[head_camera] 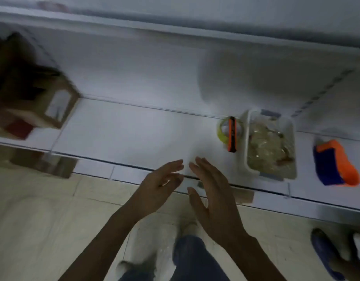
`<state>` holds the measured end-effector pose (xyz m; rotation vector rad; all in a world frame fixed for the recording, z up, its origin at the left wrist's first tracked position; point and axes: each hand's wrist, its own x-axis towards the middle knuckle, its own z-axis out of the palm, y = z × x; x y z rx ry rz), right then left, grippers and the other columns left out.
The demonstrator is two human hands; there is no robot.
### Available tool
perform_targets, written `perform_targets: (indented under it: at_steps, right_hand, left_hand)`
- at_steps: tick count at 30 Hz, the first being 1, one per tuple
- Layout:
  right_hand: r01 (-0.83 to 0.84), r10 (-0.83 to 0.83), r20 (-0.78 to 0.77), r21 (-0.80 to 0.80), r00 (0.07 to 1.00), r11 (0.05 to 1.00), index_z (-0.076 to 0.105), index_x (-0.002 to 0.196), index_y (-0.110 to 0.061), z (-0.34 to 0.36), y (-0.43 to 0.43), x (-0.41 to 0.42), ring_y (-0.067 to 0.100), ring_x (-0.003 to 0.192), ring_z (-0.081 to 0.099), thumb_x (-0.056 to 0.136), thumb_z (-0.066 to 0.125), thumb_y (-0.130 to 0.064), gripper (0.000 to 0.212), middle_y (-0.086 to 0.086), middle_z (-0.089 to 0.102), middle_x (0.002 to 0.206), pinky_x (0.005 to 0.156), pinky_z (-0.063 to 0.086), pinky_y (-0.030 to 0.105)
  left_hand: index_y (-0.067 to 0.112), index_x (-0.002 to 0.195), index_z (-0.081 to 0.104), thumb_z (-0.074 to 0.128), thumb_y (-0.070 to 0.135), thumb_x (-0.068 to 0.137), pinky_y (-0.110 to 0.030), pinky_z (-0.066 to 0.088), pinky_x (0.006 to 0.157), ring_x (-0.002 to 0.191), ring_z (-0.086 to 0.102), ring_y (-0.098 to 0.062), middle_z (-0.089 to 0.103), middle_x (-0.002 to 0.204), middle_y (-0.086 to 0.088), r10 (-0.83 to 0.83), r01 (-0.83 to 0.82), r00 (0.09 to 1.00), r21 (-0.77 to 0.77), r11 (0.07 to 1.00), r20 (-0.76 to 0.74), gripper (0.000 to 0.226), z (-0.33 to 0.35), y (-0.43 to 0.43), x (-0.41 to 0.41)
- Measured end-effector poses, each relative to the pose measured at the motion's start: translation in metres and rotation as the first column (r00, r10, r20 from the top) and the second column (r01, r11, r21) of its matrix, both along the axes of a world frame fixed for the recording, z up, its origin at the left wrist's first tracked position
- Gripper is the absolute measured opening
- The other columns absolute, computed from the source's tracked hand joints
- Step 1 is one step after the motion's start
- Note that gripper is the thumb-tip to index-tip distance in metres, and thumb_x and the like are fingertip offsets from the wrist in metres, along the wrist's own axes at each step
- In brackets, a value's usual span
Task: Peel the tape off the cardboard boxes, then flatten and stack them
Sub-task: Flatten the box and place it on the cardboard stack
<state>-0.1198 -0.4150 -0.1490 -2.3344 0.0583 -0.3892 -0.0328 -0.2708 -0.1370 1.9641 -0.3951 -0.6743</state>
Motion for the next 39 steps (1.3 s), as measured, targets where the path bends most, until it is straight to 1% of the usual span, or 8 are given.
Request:
perform_targets:
  at_steps: [3,5,9,12,18,25,36,39]
  right_hand:
    - [-0.12,0.128,0.084,-0.087,0.988,0.989,0.038,0.139,-0.027,0.036,0.051,0.02,0.01,0.136,0.034,0.099,0.036,-0.043,0.043,-0.003,0.042,0.147,0.111,0.034,0.035]
    - [-0.195,0.224,0.168,-0.172,0.96,0.966,0.041,0.137,-0.022,0.064,0.088,0.038,0.014,0.137,0.035,0.099,0.038,-0.038,0.042,0.003,0.046,0.146,0.113,0.027,0.033]
    - [-0.235,0.37,0.379,-0.357,0.848,0.904,0.045,0.135,-0.014,0.13,0.168,0.067,0.022,0.136,0.039,0.095,0.047,-0.025,0.041,0.01,0.048,0.143,0.115,0.027,0.04]
    - [-0.189,0.432,0.533,-0.449,0.728,0.873,0.051,0.131,-0.01,0.185,0.228,0.081,0.026,0.134,0.043,0.096,0.05,-0.022,0.037,0.015,0.052,0.138,0.112,0.032,0.043]
    - [-0.082,0.494,0.718,-0.526,0.49,0.846,0.05,0.126,-0.014,0.274,0.338,0.104,0.027,0.131,0.046,0.094,0.053,-0.021,0.033,0.015,0.055,0.135,0.108,0.035,0.046]
    - [-0.02,0.53,0.752,-0.569,0.392,0.822,0.068,0.115,-0.008,0.338,0.42,0.149,0.028,0.123,0.054,0.091,0.058,-0.018,0.027,0.015,0.06,0.127,0.103,0.04,0.047]
    - [0.106,0.597,0.675,-0.696,0.434,0.71,0.069,0.108,-0.012,0.372,0.479,0.231,0.029,0.12,0.055,0.087,0.063,-0.02,0.024,0.012,0.062,0.124,0.1,0.039,0.041]
    - [0.146,0.598,0.63,-0.739,0.496,0.658,0.067,0.111,-0.013,0.37,0.51,0.253,0.03,0.121,0.052,0.084,0.062,-0.021,0.028,0.013,0.059,0.126,0.101,0.034,0.041]
  left_hand:
    - [0.025,0.129,0.054,0.049,0.032,0.09,-0.03,0.046,0.102,0.112,0.059,-0.004,0.063,0.122,0.012,0.217,-0.214,0.976,-0.116,0.97,0.015,0.04,0.034,0.06,0.002]
    - [0.028,0.129,0.055,0.047,0.044,0.092,-0.02,0.045,0.099,0.109,0.059,0.002,0.065,0.118,0.017,0.283,-0.269,0.943,-0.102,0.958,0.176,0.041,0.062,0.106,0.001]
    - [0.034,0.132,0.051,0.024,0.058,0.096,-0.03,0.052,0.081,0.092,0.064,-0.003,0.068,0.11,0.017,0.097,-0.253,0.758,0.153,0.955,0.645,0.051,0.121,0.206,0.004]
    - [0.026,0.128,0.056,0.017,0.053,0.099,-0.031,0.048,0.072,0.08,0.064,-0.014,0.072,0.099,0.007,-0.088,-0.305,0.552,0.299,0.904,0.829,0.056,0.162,0.276,0.011]
    - [0.023,0.123,0.057,0.034,0.044,0.096,-0.028,0.05,0.076,0.089,0.065,-0.015,0.07,0.102,0.005,-0.316,-0.437,0.263,0.404,0.804,0.912,0.041,0.235,0.404,0.026]
    - [0.016,0.126,0.061,0.036,0.043,0.097,-0.033,0.054,0.082,0.105,0.064,-0.019,0.065,0.122,-0.001,-0.354,-0.504,-0.007,0.303,0.809,0.935,0.047,0.307,0.494,0.056]
    - [0.021,0.135,0.045,0.043,0.049,0.087,-0.025,0.05,0.067,0.091,0.061,-0.014,0.062,0.112,0.003,-0.407,-0.543,0.02,0.352,0.763,0.913,0.055,0.315,0.584,0.192]
    - [0.02,0.12,0.052,0.056,0.038,0.084,-0.03,0.05,0.067,0.082,0.063,-0.018,0.065,0.099,0.001,-0.398,-0.531,-0.019,0.328,0.781,0.917,0.04,0.31,0.606,0.21]
